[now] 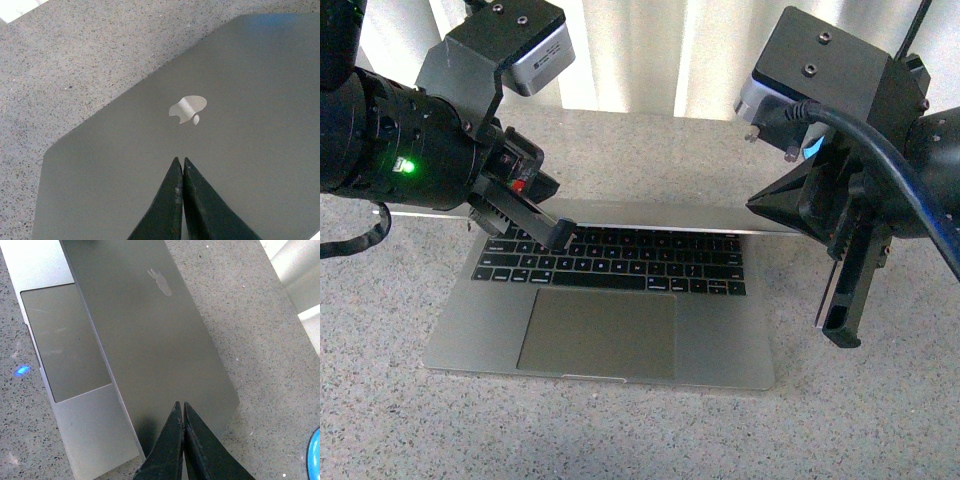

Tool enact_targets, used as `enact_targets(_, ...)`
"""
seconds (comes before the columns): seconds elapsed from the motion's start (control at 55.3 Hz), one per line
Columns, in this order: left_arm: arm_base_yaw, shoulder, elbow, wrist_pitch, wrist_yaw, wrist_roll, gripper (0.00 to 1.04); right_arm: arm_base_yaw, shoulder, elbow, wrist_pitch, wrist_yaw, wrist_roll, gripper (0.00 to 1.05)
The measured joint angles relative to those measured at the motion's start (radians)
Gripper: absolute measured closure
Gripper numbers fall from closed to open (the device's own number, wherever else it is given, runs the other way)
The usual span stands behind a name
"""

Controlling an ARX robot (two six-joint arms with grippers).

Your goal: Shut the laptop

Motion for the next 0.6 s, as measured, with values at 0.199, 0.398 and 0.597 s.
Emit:
enact_targets(0.199, 0.005, 0.000, -0.005, 0.000, 0.000, 0.000, 1.01, 0.000, 0.002, -0.006, 0.005, 0.000, 0.000, 1.04)
enact_targets(0.398, 0.005, 0.000, -0.015, 0.006, 0.009, -0.006, 1.01, 0.003, 0.004, -0.011, 0.010, 0.001, 0.015, 1.04)
enact_targets(0.597, 0.004, 0.000, -0.031, 0.008, 0.016, -0.007, 1.01, 0.010, 0.004, -0.036, 0.022, 0.005, 0.029, 1.04)
